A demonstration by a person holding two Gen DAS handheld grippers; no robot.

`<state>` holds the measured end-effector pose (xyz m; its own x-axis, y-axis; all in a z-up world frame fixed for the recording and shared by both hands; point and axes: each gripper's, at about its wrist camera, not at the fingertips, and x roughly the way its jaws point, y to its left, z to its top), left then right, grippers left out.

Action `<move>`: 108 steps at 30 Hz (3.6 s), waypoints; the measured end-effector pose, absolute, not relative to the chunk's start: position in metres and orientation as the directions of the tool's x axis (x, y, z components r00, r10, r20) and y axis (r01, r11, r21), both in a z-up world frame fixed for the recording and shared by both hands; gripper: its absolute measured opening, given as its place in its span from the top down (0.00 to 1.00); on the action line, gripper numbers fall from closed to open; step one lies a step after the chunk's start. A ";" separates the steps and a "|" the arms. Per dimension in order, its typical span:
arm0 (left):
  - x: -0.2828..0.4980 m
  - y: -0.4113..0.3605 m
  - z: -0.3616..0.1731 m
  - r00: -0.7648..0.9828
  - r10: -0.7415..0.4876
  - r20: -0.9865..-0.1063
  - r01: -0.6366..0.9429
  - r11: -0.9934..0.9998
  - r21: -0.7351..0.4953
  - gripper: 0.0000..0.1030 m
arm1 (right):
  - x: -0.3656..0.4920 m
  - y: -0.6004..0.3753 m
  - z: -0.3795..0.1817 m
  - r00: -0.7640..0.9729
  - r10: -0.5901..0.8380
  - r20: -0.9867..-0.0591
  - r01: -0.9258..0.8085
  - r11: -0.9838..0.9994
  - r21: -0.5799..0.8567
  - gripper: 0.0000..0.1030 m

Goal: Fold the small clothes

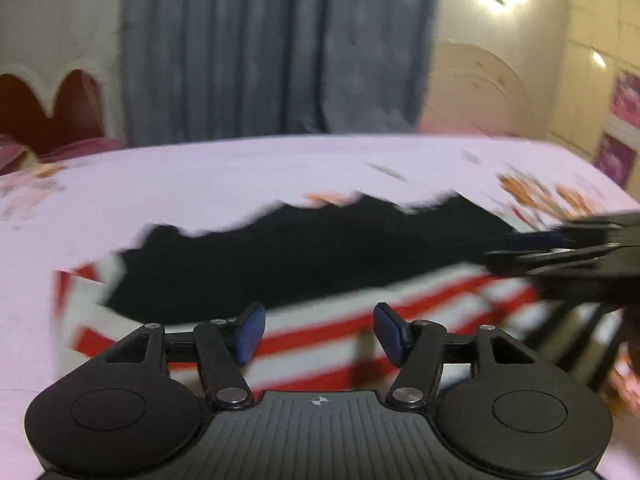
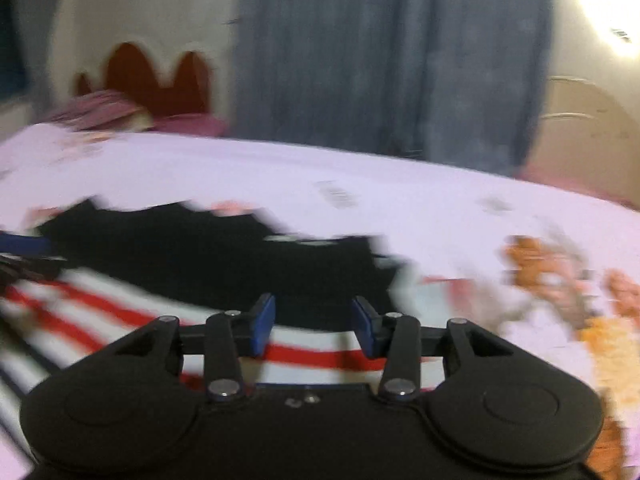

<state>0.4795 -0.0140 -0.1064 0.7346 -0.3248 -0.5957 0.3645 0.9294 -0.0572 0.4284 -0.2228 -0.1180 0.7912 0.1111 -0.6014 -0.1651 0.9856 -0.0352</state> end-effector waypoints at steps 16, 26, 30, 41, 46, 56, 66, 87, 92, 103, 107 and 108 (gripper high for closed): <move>0.436 0.055 -0.115 0.753 -0.070 -0.654 0.115 0.993 0.027 0.42 | 0.366 -0.288 -0.128 0.747 -0.081 -0.660 0.052 0.997 -0.063 0.72; 0.388 -0.026 -0.131 0.721 -0.203 -0.663 0.289 0.957 0.021 0.42 | 0.350 -0.196 -0.139 0.701 0.035 -0.712 -0.134 0.987 -0.084 0.67; 0.377 -0.010 -0.131 0.710 -0.213 -0.671 0.284 0.959 -0.004 0.42 | 0.318 -0.203 -0.139 0.687 0.054 -0.725 -0.141 0.988 -0.060 0.67; 0.371 0.087 -0.130 0.737 -0.065 -0.673 0.091 0.996 0.003 0.42 | 0.310 -0.291 -0.138 0.654 -0.047 -0.755 0.042 0.999 -0.025 0.73; 0.370 0.064 -0.126 0.741 0.016 -0.671 0.091 0.988 0.123 0.42 | 0.315 -0.271 -0.136 0.633 -0.112 -0.766 0.028 0.992 -0.122 0.72; 0.363 0.053 -0.115 0.756 -0.037 -0.653 0.089 0.995 0.046 0.42 | 0.303 -0.281 -0.122 0.679 -0.131 -0.722 0.078 0.991 -0.106 0.72; 0.375 -0.042 -0.129 0.694 -0.131 -0.708 0.226 0.973 0.041 0.42 | 0.327 -0.185 -0.139 0.667 0.046 -0.744 -0.147 0.987 -0.070 0.63; 0.380 0.013 -0.132 0.701 -0.121 -0.703 0.192 0.981 0.023 0.40 | 0.318 -0.264 -0.143 0.675 -0.056 -0.736 0.057 0.998 -0.025 0.64; 0.381 0.013 -0.132 0.700 -0.123 -0.703 0.193 0.981 0.020 0.40 | 0.317 -0.262 -0.144 0.681 -0.070 -0.728 0.068 0.997 -0.032 0.63; 0.346 0.074 -0.121 0.750 -0.070 -0.657 0.017 0.996 -0.087 0.40 | 0.317 -0.263 -0.143 0.677 -0.060 -0.734 0.062 0.998 -0.024 0.61; 0.321 0.117 -0.138 0.747 -0.111 -0.656 -0.114 0.950 -0.290 0.45 | 0.311 -0.263 -0.131 0.702 -0.026 -0.712 0.069 0.997 0.032 0.65; 0.319 0.124 -0.144 0.748 -0.118 -0.653 -0.146 0.930 -0.336 0.46 | 0.311 -0.262 -0.128 0.713 -0.006 -0.701 0.067 0.996 0.059 0.76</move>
<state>0.3191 0.1236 -0.1441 0.7479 -0.1184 -0.6532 -0.1461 0.9304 -0.3361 0.3105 -0.2615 -0.1283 0.7128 -0.0065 -0.7013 0.0671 0.9960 0.0590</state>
